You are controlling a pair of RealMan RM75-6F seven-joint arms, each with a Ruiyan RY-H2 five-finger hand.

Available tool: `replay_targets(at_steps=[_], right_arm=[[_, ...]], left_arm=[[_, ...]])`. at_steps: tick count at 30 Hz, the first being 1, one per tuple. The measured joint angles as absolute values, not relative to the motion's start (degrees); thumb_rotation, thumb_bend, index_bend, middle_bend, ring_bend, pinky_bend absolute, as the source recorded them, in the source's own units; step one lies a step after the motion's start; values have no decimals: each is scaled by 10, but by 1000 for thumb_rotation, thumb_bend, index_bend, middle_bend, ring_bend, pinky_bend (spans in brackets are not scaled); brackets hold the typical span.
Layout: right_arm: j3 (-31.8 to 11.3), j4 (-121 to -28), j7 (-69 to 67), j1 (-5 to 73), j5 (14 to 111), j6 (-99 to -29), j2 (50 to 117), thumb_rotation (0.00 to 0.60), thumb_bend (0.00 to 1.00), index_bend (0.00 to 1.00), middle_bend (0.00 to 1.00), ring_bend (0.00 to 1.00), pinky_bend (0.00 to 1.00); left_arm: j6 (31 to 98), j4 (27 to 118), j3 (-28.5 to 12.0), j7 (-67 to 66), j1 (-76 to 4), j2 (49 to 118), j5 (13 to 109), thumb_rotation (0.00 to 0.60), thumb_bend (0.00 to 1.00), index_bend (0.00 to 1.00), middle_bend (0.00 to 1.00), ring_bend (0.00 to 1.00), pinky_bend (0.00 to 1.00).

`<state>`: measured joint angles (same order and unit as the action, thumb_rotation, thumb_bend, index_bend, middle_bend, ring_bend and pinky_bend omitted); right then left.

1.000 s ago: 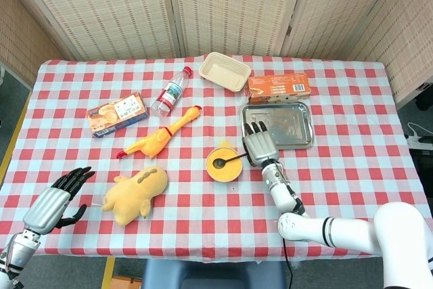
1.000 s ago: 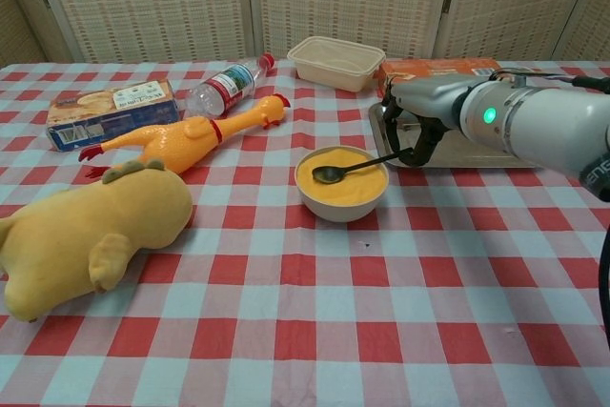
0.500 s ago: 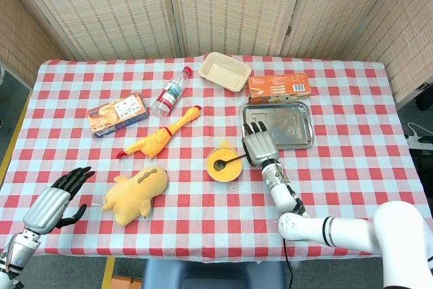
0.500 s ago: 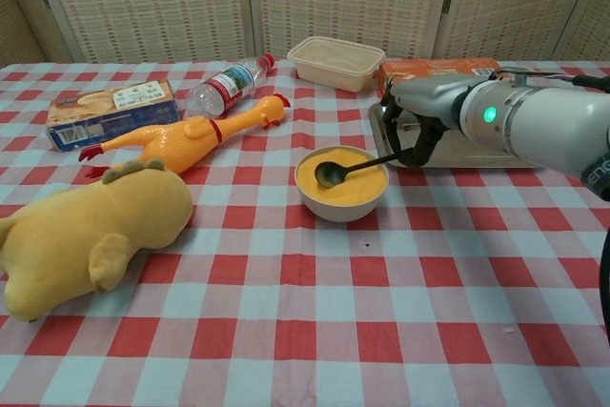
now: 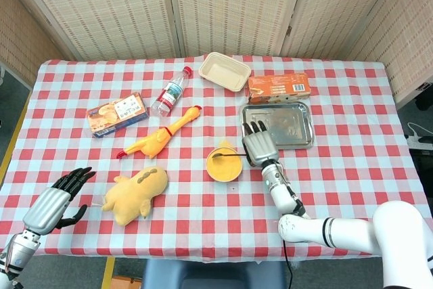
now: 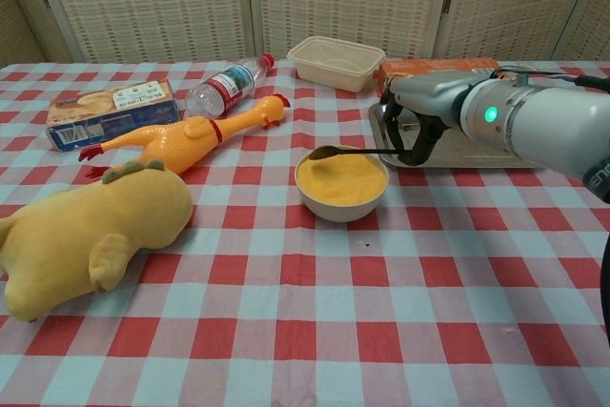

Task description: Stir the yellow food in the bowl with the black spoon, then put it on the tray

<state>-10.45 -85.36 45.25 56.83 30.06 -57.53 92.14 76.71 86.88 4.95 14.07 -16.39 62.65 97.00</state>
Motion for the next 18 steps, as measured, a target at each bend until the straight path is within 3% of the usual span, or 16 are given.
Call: replay_targets(at_steps=[2, 9, 18], right_arm=[[-104, -855, 452, 569, 302, -574, 920, 600, 353, 628, 66, 0, 29], [-97, -864, 449, 568, 316, -567, 906, 600, 585, 659, 85, 0, 29], [-85, -885, 468, 574, 345, -575, 879, 600, 715, 693, 95, 0, 29]], left_arm=[[767, 868, 50, 142, -164, 626, 971, 600, 482, 0, 0, 0, 157], [767, 866, 52, 148, -167, 627, 976, 600, 482, 0, 0, 0, 157], [764, 864, 54, 149, -169, 630, 980, 600, 483, 0, 0, 0, 156]])
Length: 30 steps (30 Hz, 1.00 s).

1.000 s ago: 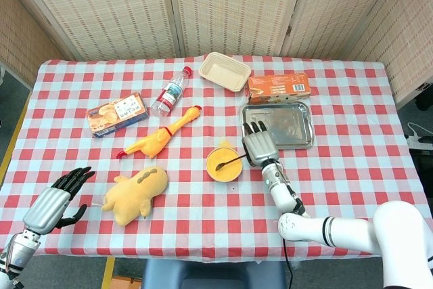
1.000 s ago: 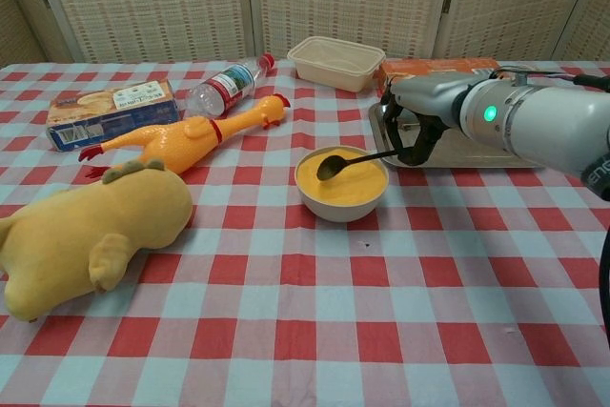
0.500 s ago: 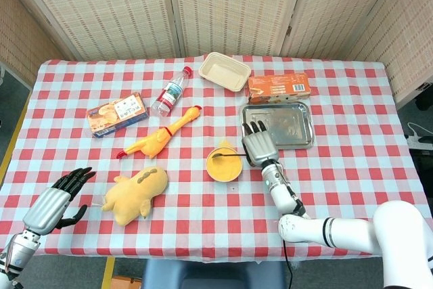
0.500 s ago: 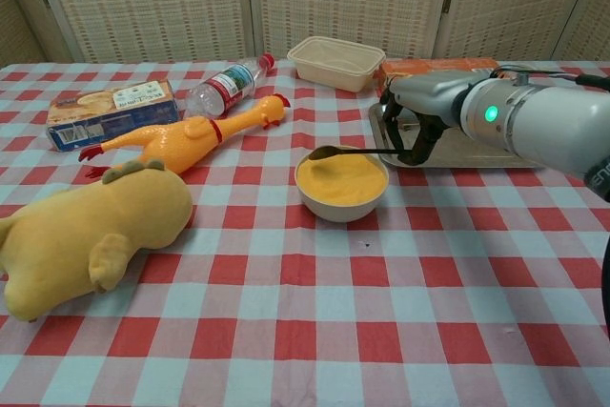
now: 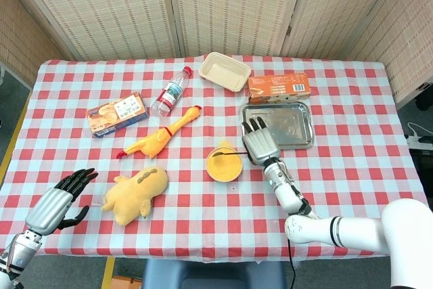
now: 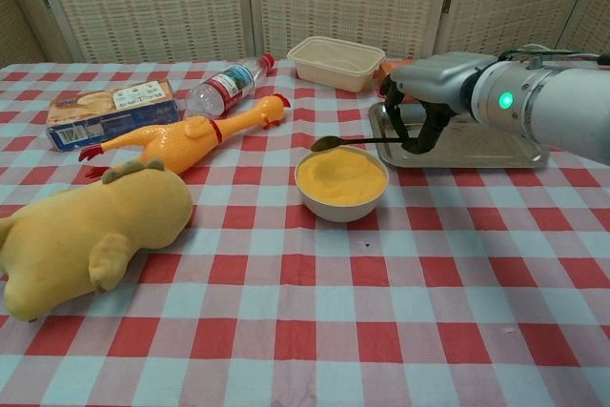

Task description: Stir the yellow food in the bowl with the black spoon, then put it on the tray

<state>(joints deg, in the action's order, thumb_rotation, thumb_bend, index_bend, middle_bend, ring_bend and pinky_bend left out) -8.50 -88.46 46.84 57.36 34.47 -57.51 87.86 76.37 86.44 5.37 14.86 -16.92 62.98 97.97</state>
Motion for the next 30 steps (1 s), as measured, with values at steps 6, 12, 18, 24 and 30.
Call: replay_targets(at_steps=[6, 12, 18, 24, 30], right_arm=[[-72, -926, 553, 597, 325, -584, 834, 600, 723, 686, 95, 0, 29], [-71, -927, 578, 622, 279, -583, 837, 600, 723, 687, 95, 0, 29], [-66, -882, 588, 641, 252, -566, 874, 600, 723, 693, 97, 0, 29], [-60, -854, 593, 656, 234, -551, 899, 600, 723, 705, 99, 0, 29], [-51, -873, 600, 660, 224, -550, 885, 600, 725, 729, 99, 0, 29]], left_arm=[[766, 866, 55, 143, -169, 631, 982, 600, 483, 0, 0, 0, 157], [767, 868, 56, 143, -169, 631, 983, 600, 483, 0, 0, 0, 157], [766, 863, 54, 152, -170, 630, 978, 600, 483, 0, 0, 0, 157], [766, 860, 53, 157, -171, 630, 977, 600, 482, 0, 0, 0, 156], [765, 857, 52, 157, -172, 632, 975, 600, 482, 0, 0, 0, 156]])
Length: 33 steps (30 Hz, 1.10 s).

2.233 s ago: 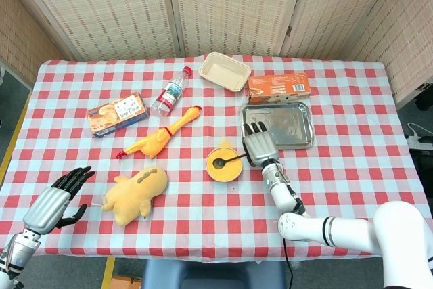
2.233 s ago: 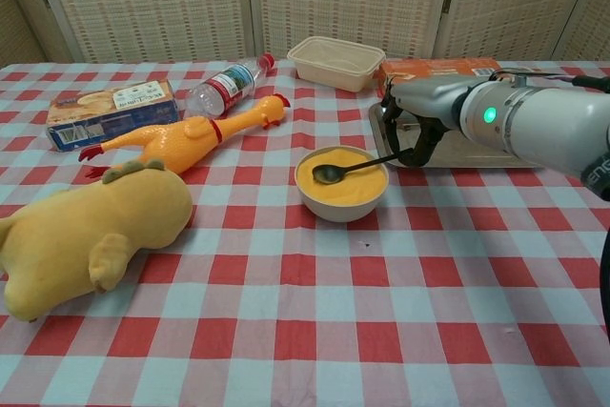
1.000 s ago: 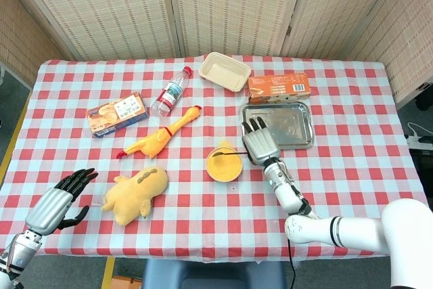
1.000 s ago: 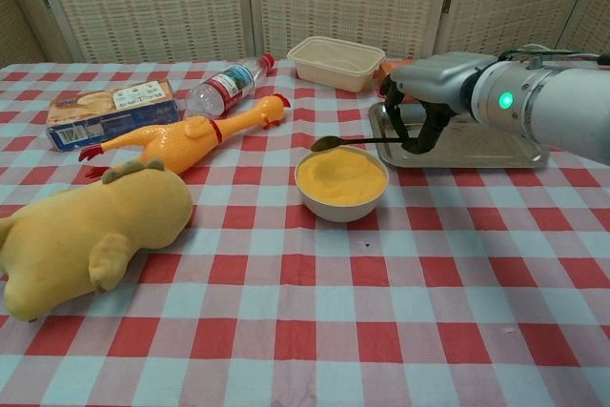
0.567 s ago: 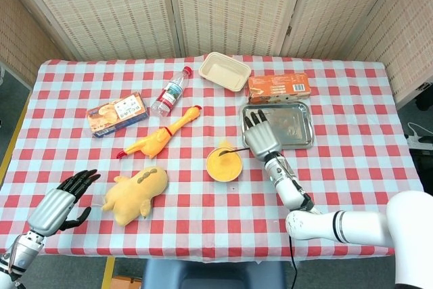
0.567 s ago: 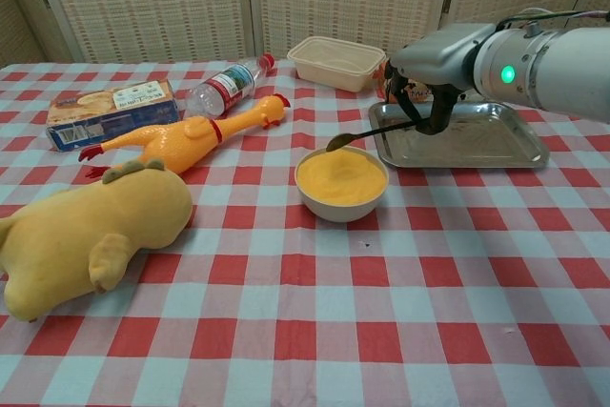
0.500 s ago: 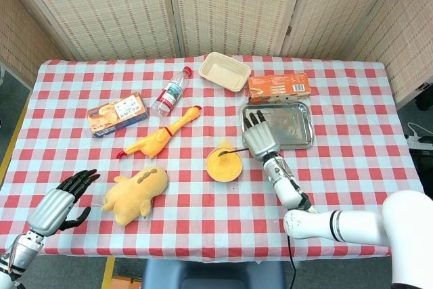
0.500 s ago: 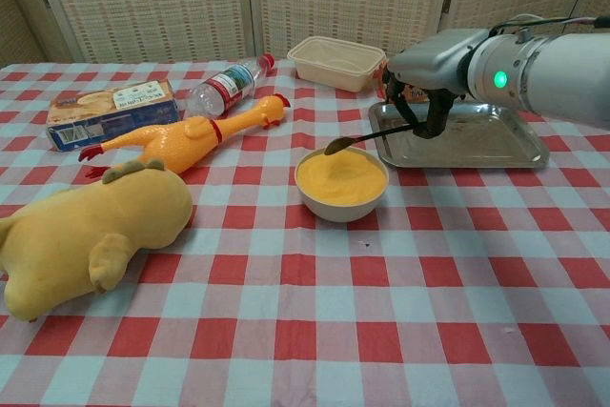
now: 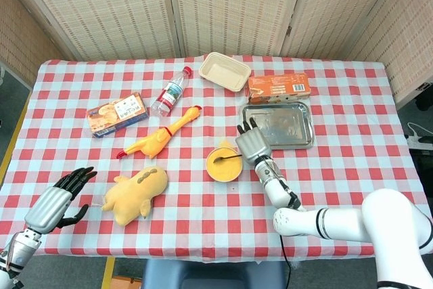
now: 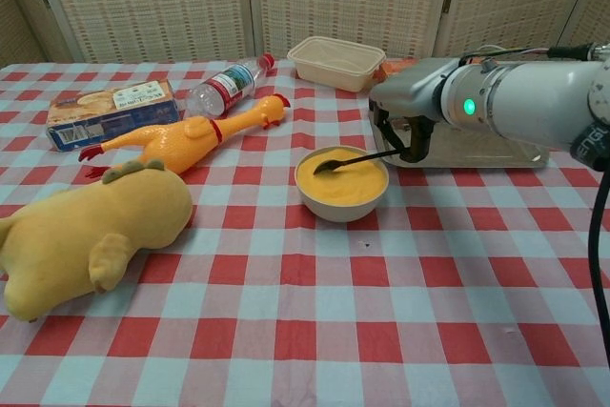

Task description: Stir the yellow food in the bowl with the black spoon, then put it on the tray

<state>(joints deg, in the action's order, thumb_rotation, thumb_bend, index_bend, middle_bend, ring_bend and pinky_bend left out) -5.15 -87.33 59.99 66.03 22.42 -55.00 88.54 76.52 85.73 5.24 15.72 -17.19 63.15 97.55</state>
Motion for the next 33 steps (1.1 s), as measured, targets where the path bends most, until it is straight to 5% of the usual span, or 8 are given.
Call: replay_targets(at_steps=[14, 21, 33], right_arm=[[-39, -960, 568, 656, 231, -569, 826, 600, 728, 743, 102, 0, 29], [-46, -933, 537, 641, 270, -607, 846, 600, 728, 744, 107, 0, 29], [-49, -877, 541, 647, 258, -576, 888, 600, 728, 743, 108, 0, 29]], left_arm=[[772, 865, 56, 146, -170, 632, 984, 600, 482, 0, 0, 0, 157], [768, 865, 56, 147, -171, 631, 980, 600, 482, 0, 0, 0, 157], [764, 862, 53, 149, -172, 631, 972, 600, 482, 0, 0, 0, 157]])
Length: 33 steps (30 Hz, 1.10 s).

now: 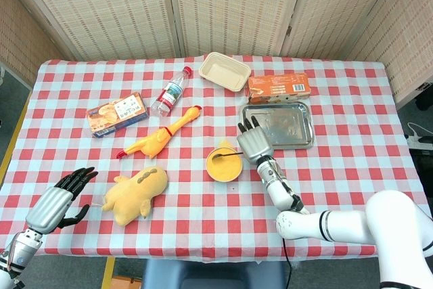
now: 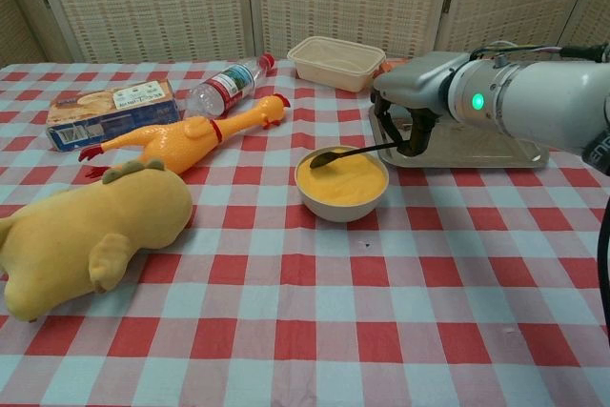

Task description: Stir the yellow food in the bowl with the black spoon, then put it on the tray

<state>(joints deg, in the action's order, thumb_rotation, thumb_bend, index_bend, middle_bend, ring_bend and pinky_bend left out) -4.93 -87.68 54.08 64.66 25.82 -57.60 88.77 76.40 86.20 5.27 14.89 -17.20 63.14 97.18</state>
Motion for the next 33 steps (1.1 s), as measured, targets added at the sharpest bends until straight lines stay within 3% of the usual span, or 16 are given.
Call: replay_targets(at_steps=[26, 33], right_arm=[[-27, -1020, 499, 620, 279, -575, 773, 600, 728, 763, 109, 0, 29], [-10, -1019, 503, 617, 277, -575, 784, 600, 728, 762, 109, 0, 29]], left_arm=[[765, 871, 55, 128, -170, 634, 976, 600, 482, 0, 0, 0, 157], [767, 871, 55, 130, -169, 633, 975, 600, 482, 0, 0, 0, 157]])
